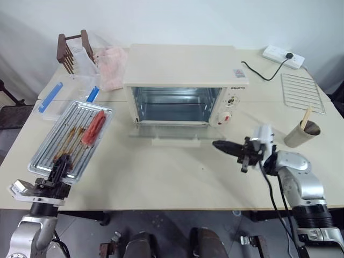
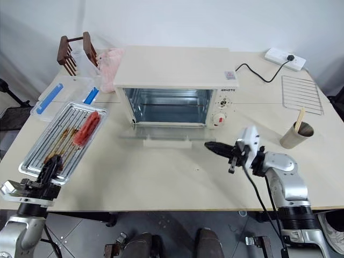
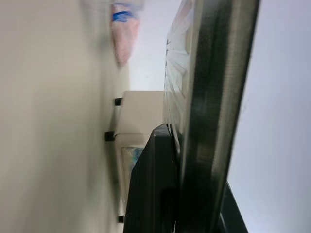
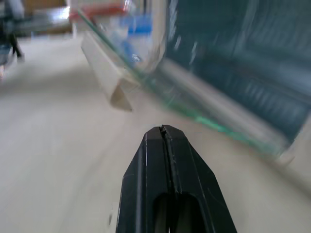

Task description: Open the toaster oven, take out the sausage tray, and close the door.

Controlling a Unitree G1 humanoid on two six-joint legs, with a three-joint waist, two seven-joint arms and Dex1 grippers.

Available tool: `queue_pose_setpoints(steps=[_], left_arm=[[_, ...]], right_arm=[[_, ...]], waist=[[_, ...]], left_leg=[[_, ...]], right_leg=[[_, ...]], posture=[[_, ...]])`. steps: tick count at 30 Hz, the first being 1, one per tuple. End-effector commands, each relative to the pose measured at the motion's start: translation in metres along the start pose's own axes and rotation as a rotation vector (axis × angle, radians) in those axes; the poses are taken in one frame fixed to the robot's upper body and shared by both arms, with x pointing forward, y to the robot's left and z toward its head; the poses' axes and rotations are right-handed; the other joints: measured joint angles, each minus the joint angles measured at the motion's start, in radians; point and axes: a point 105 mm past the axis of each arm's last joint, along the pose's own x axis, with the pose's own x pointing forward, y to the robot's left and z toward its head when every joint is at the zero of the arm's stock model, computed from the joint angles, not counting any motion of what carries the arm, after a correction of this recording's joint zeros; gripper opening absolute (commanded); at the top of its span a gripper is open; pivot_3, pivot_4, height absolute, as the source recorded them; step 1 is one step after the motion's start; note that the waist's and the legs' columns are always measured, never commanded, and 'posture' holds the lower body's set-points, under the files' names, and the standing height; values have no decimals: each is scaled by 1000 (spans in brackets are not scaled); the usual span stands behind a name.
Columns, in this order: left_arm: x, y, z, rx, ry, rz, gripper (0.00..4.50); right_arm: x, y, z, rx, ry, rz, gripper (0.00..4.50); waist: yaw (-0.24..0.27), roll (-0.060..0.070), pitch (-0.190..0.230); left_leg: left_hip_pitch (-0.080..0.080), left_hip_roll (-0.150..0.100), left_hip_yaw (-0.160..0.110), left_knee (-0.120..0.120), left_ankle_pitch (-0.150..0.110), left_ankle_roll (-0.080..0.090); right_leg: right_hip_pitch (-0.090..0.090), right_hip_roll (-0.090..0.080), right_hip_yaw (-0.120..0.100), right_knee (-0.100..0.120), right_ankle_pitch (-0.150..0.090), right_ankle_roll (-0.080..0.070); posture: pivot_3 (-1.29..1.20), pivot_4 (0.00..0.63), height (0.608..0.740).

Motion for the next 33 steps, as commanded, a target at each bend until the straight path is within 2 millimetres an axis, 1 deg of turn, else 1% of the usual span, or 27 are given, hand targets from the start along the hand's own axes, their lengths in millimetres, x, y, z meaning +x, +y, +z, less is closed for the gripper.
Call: queue_pose_setpoints(steps=[1, 6, 7, 9, 10, 11, 13, 15, 17, 18, 19, 20, 21, 24, 26, 29, 31, 33], left_arm=[[-5, -9, 1, 8, 45, -52, 0], [-6, -12, 1, 23, 97, -57, 0], [-8, -12, 1, 27, 116, -53, 0], [-11, -12, 1, 30, 168, -41, 0], [-13, -12, 1, 28, 187, -37, 0], [-15, -10, -4, 27, 247, -18, 0], [-18, -8, -10, 17, 326, 5, 0], [-21, -8, -21, 13, 441, 28, 0], [-19, -6, -26, -12, 501, 41, 0], [-17, -3, -29, -28, 528, 50, 0], [-12, 1, -37, -39, 587, 72, 0], [-10, 3, -43, -44, 629, 89, 0], [-4, 4, -48, -52, 652, 78, 0], [9, 10, -60, -80, 735, 97, 0], [18, 13, -73, -85, 814, 103, 0], [41, 17, -94, -78, 922, 92, 0], [53, 20, -106, -60, 978, 87, 0], [64, 22, -117, -20, 1009, 66, 0]], right_arm=[[3, -9, 30, 9, -131, -48, 9], [12, -17, 48, 76, -203, -67, 9], [12, -17, 47, 81, -178, -69, 9], [10, -13, 43, 53, -123, -38, 9], [9, -11, 43, 43, -111, -27, 171], [4, -7, 44, 26, -94, -7, 352], [-4, -1, 46, 9, -70, 15, 867], [-12, 10, 46, -32, -30, 55, 1533], [-23, 26, 43, -99, 12, 114, 2293], [-30, 38, 38, -146, 60, 160, 2611], [-38, 48, 34, -164, 95, 180, 2840], [-43, 55, 31, -172, 117, 190, 3215], [-48, 57, 30, -175, 129, 170, 3614], [-60, 56, 22, -213, 185, 87, 4481], [-75, 59, 16, -220, 216, 62, 4481], [-101, 58, 11, -114, 236, -34, 4481], [-111, 57, 9, -103, 249, -81, 4481], [-118, 56, 7, -119, 262, -121, 4481]], waist=[[-2, 0, 0], [-3, 0, 0], [-2, 0, 0], [-2, 0, 0], [0, 0, 0], [1, 0, 0], [3, 0, 0], [4, 0, 0], [4, 0, 0], [7, 0, 0], [11, 0, 0], [16, 0, 0], [21, 0, 0], [23, 0, 0], [23, 0, 0], [44, 1, 0], [46, 1, 0], [45, 1, 0]], left_leg=[[0, 0, 0, 0, 0, 0], [0, 0, 0, 0, 0, 0], [0, 0, 0, 0, 0, 0], [0, 1, 0, -1, 0, 0], [-1, 1, 0, -1, 0, 0], [-1, 1, 0, -1, 0, 0], [-2, 0, 0, -2, -1, 0], [-2, 0, 0, -2, -1, 0], [-2, 1, 0, -2, -1, 0], [-2, 1, 1, -2, -1, 0], [-2, 1, 0, -2, -1, 0], [-2, 0, 0, -2, -2, -1], [-2, 0, 0, -2, -2, -1], [-1, 1, 2, -2, -2, -1], [0, 0, 2, -2, -1, -1], [-1, -2, 1, -2, -1, -1], [-1, -4, 2, -2, -1, -1], [-1, -4, 3, -2, -1, -1]], right_leg=[[0, 0, 0, 0, 0, 0], [-1, 1, 0, 0, 0, 0], [-1, 1, 1, 0, 0, 0], [-1, 0, 0, 0, 0, 0], [-1, 0, 0, 0, 0, 0], [-2, 0, 0, 0, 0, 0], [-2, -1, 0, -1, 0, 0], [-2, -1, 1, -1, 0, 0], [-2, -1, 1, -2, 0, 0], [-2, -1, 1, -2, 0, 0], [-2, -1, 1, -2, 0, 0], [-2, 0, 1, -3, 0, 0], [-2, 0, 0, -3, 0, 0], [-2, -1, 2, -2, 0, 0], [-2, -2, 2, -2, 1, 0], [-1, -1, 1, -2, 1, 0], [-2, 0, 1, -2, 1, 1], [-2, 0, 2, -2, 1, 1]], posture=[[0, 150, 740], [0, 150, 740], [0, 150, 740], [0, 150, 740], [0, 150, 740], [0, 150, 740], [0, 150, 740], [0, 150, 740], [0, 150, 740], [0, 150, 740], [0, 150, 740], [0, 150, 740], [0, 150, 740], [0, 150, 740], [0, 150, 740], [0, 150, 740], [0, 150, 740], [0, 150, 740]])
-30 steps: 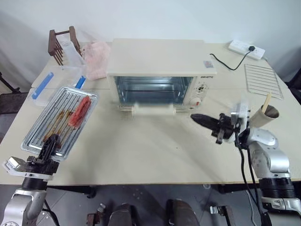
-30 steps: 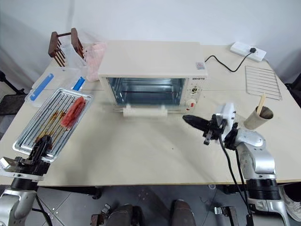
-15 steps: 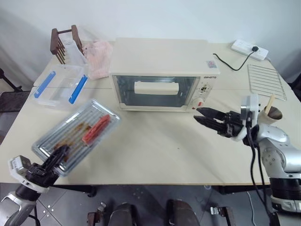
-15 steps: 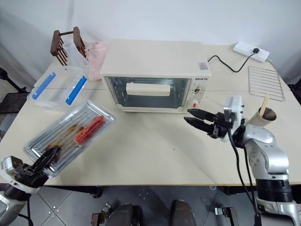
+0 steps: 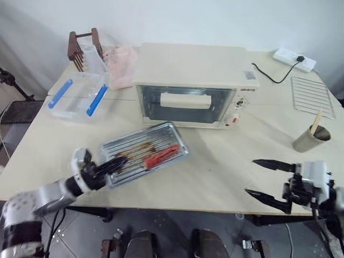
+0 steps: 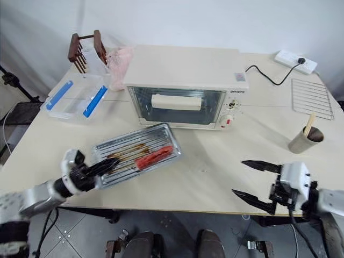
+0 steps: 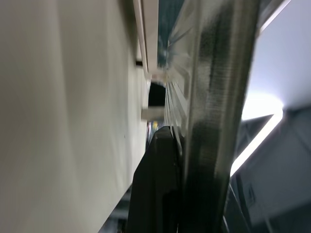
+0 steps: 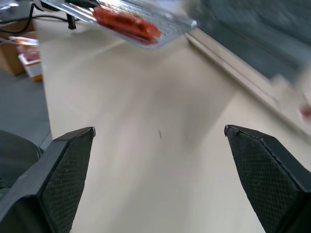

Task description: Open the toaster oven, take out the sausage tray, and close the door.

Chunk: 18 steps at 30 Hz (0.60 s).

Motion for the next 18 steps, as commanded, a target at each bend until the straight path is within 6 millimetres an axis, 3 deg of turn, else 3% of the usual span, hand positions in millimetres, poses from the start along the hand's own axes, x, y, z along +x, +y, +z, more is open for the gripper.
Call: queue_pose_setpoints(steps=[1, 6, 10, 18], left_arm=[[26, -3, -1, 59, 72, -25, 0], [64, -2, -17, 97, 260, -3, 0], [87, 12, -33, 122, 387, 75, 0], [112, 37, -42, 145, 474, 224, 0]], right_arm=[[-12, -5, 4, -42, -5, -74, 4481], [-13, 0, 3, -49, -12, -118, 4481], [-14, -2, 2, -27, -5, -152, 4481], [-11, 1, 7, -12, -6, -153, 4481]], waist=[[-3, 0, 0], [6, 0, 0], [3, 0, 0], [9, 5, -3]], left_leg=[[0, 0, 0, 0, 0, 0], [0, 1, -1, 0, 1, 0], [0, 0, -1, 0, 1, 0], [7, -3, -5, 1, 1, 2]], right_leg=[[0, 0, 0, 0, 0, 0], [0, 1, 0, 0, 0, 0], [1, 1, 0, 0, 0, 1], [12, -1, -3, -3, 1, 2]], posture=[[0, 150, 740], [0, 150, 740], [0, 150, 740], [0, 150, 740]])
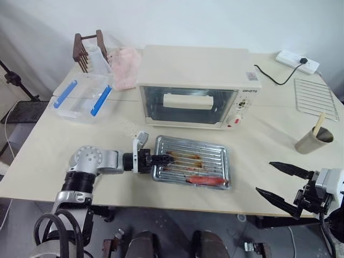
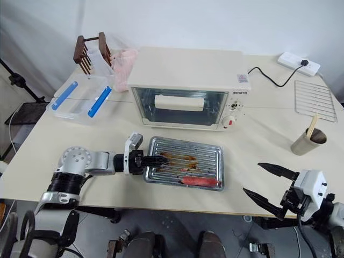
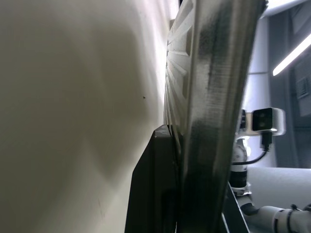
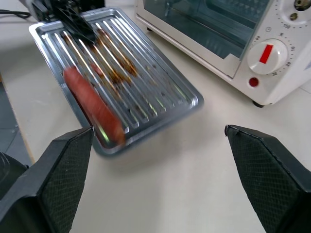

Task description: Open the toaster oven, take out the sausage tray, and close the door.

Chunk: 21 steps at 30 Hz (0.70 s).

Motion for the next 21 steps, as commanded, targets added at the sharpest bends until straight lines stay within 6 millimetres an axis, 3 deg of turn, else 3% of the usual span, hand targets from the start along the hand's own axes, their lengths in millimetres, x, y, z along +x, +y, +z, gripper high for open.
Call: queue_pose_setpoints(steps=[1, 5, 8, 15, 18, 21], left_arm=[[13, 22, -14, -42, 64, 86, 0], [15, 22, -11, -16, 66, 110, 0], [14, 22, -12, 14, 77, 124, 582], [-3, 18, -8, 131, 20, 147, 2722], [-21, 19, -8, 255, 13, 201, 3598], [-52, 22, -6, 461, -20, 266, 4387]], right_arm=[[2, -1, 14, -30, -31, -7, 4481], [4, 1, 17, -25, -37, -8, 4481], [5, 1, 18, -22, -39, -10, 4500], [8, 1, 16, -15, -34, 3, 4500], [9, 1, 15, -14, -33, 13, 4500], [10, 2, 11, -21, -24, 35, 4500]], waist=[[0, 0, 0], [1, 2, -1], [1, 2, -1], [-7, 1, -1], [-10, 1, -1], [-31, 1, -1]], left_leg=[[2, 0, 0, 0, 0, 0], [6, -1, -1, -1, -1, 0], [6, 0, -1, -1, -1, 1], [6, 1, 0, -2, -1, 0], [6, 5, 1, -2, -1, 0], [7, 6, 3, -3, -1, -2]], right_leg=[[2, 0, 0, 0, 0, 0], [6, -2, 0, 0, 0, 0], [6, -2, 0, -1, 0, 0], [5, -1, 1, 0, 0, 0], [4, 0, 1, 0, 0, 0], [3, 3, 2, 1, -1, -2]], posture=[[0, 150, 740], [0, 150, 740], [0, 150, 740], [0, 150, 740], [0, 150, 740], [0, 150, 740]])
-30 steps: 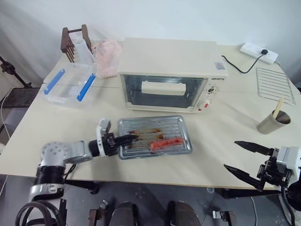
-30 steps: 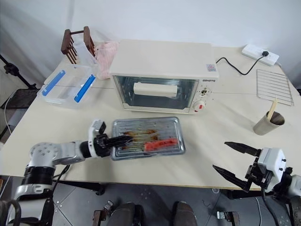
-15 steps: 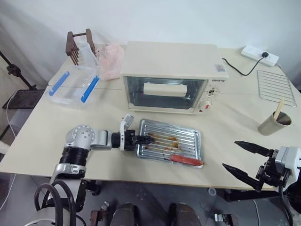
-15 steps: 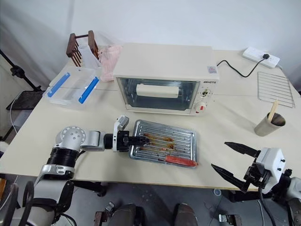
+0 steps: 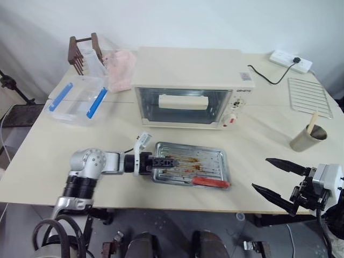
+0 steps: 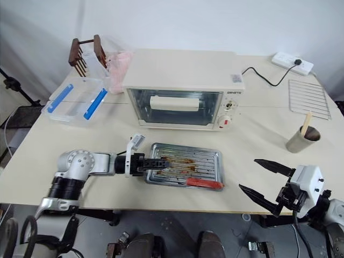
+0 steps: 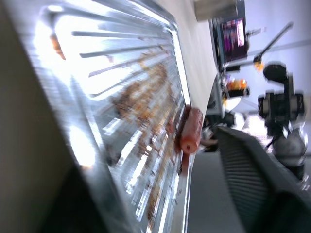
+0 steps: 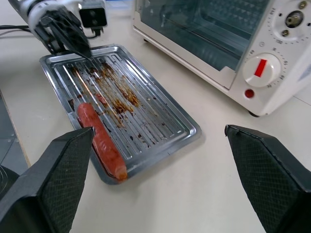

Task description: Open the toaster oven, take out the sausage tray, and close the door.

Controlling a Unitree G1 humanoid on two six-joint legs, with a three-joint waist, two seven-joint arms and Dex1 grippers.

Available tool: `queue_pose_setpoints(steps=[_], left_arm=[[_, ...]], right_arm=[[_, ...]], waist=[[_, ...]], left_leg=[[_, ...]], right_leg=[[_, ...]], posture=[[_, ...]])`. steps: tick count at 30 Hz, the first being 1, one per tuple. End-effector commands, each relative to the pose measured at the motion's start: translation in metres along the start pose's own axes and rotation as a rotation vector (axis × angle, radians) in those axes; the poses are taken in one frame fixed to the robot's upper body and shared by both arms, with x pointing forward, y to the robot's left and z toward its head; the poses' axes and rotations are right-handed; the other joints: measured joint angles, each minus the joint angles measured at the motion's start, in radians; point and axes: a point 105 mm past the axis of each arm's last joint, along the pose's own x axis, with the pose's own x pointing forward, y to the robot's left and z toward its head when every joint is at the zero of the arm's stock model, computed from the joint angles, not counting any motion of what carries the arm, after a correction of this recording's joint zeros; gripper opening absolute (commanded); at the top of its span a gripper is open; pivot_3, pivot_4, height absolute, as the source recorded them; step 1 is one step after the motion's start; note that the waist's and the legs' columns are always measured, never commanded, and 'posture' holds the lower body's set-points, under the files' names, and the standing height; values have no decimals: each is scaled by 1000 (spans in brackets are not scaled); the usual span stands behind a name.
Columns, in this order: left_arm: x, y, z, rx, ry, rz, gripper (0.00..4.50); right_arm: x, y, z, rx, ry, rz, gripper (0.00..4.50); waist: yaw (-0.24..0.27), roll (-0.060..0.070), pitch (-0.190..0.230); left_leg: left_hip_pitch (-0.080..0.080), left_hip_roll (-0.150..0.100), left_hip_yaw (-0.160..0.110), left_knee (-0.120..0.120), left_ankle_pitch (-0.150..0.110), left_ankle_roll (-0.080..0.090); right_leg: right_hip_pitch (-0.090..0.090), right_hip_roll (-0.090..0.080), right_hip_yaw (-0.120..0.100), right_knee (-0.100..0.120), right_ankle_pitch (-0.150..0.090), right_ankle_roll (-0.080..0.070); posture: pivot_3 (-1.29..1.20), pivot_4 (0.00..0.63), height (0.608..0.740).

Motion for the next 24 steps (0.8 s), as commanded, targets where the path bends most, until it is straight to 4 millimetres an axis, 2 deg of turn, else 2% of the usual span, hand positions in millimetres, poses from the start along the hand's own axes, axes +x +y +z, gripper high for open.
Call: queue_pose_setpoints(steps=[1, 5, 9, 11, 13, 15, 17, 20, 24], left_arm=[[-37, 21, -4, 229, -23, 163, 4467], [-66, 23, 4, 428, -129, 202, 4467], [-114, 10, 2, 727, -272, 182, 4467], [-127, 8, -4, 895, -305, 245, 4467], [-143, 14, -19, 980, -238, 307, 4467], [-151, 12, -30, 1031, -180, 317, 4467], [-154, 8, -33, 1095, -170, 336, 4467], [-156, 5, -32, 1157, -193, 386, 4467], [-150, 3, -31, 1150, -240, 385, 4467]], right_arm=[[1, 3, 0, -37, 11, 45, 4500], [0, 8, -8, -70, 46, 117, 4500], [2, 1, -12, -62, 27, 141, 4500], [2, -4, -12, -73, 24, 150, 4500], [2, -7, -13, -87, 26, 172, 4500], [1, -10, -13, -101, 30, 189, 4500], [-1, -12, -14, -108, 35, 202, 4500], [-6, -15, -16, -132, 39, 209, 4500], [-10, -18, -19, -161, 55, 206, 4500]], waist=[[-14, 0, 0], [-20, 2, 0], [-27, -1, 2], [-28, -1, 2], [-26, -1, 2], [-23, -1, 2], [-14, -1, 2], [-7, -1, 2], [-9, -1, 2]], left_leg=[[1, 1, 1, -1, 0, -1], [3, 2, 2, -4, 0, -2], [2, 5, 3, -7, 0, -2], [1, 4, 3, -9, 0, -1], [1, 3, 3, -12, -1, -1], [1, 2, 4, -13, -1, 0], [1, 2, 4, -14, -2, 1], [1, 2, 4, -13, -2, 1], [1, 2, 4, -13, -2, 1]], right_leg=[[0, 0, 0, 1, -1, -1], [-1, 1, 0, 1, -2, -4], [-3, -1, 0, 0, -2, -4], [-4, -3, 0, -1, -2, -4], [-5, -4, 0, -3, -2, -4], [-5, -4, -1, -4, -2, -3], [-5, -4, -2, -5, -2, -3], [-5, -4, -2, -5, -2, -3], [-4, -4, -3, -5, -1, -3]], posture=[[0, 150, 740], [0, 150, 740], [0, 150, 740], [0, 150, 740], [0, 150, 740], [0, 150, 740], [0, 150, 740], [0, 150, 740], [0, 150, 740]])
